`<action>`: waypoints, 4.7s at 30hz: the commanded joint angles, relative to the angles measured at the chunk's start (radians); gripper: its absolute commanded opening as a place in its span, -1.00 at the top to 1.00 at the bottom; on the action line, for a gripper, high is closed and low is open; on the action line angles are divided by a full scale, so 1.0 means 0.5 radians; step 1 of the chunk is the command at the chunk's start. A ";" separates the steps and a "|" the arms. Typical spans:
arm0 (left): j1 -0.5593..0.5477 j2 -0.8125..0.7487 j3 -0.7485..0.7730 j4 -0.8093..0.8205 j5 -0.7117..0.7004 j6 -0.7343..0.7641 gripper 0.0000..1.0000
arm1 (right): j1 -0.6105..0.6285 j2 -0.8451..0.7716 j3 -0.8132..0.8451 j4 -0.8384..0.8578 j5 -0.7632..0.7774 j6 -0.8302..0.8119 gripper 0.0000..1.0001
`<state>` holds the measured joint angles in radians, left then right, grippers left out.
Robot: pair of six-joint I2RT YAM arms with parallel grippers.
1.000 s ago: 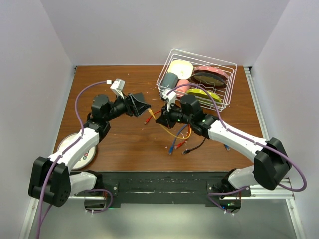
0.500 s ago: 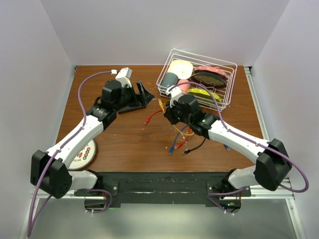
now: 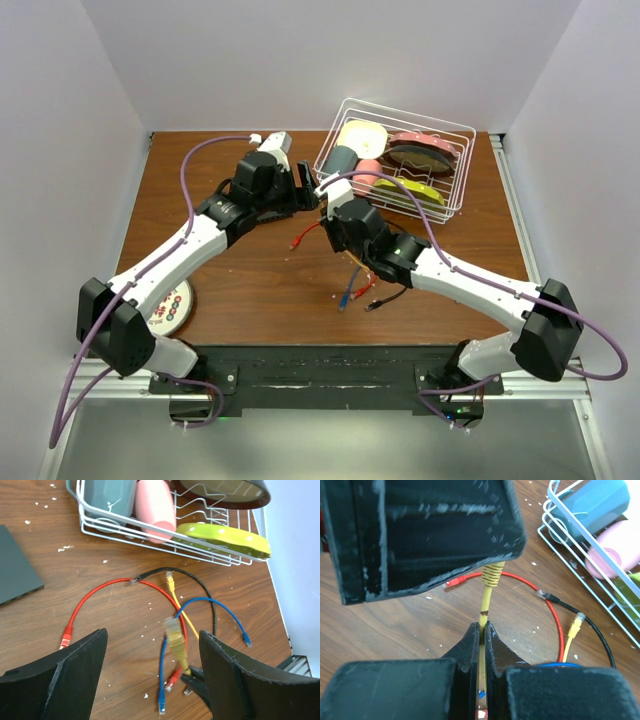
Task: Insert the plug into the switch port
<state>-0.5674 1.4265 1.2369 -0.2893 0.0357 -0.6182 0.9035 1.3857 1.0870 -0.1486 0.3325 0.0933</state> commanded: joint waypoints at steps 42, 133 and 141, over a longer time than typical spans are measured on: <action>-0.053 -0.309 -0.029 0.051 -0.480 0.159 1.00 | 0.003 -0.213 0.053 0.162 -0.265 0.037 -0.33; 0.027 -0.795 -0.688 0.995 0.395 0.427 -1.00 | -1.141 0.447 1.188 1.358 -2.100 1.243 1.00; 0.012 -0.525 -0.799 1.100 0.472 0.377 -1.00 | -1.307 0.281 1.268 1.338 -2.141 1.338 1.00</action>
<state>-0.5514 1.1439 0.8509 0.1795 0.2546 -0.4091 0.2920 1.6032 1.6714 0.5209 -0.7269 0.7353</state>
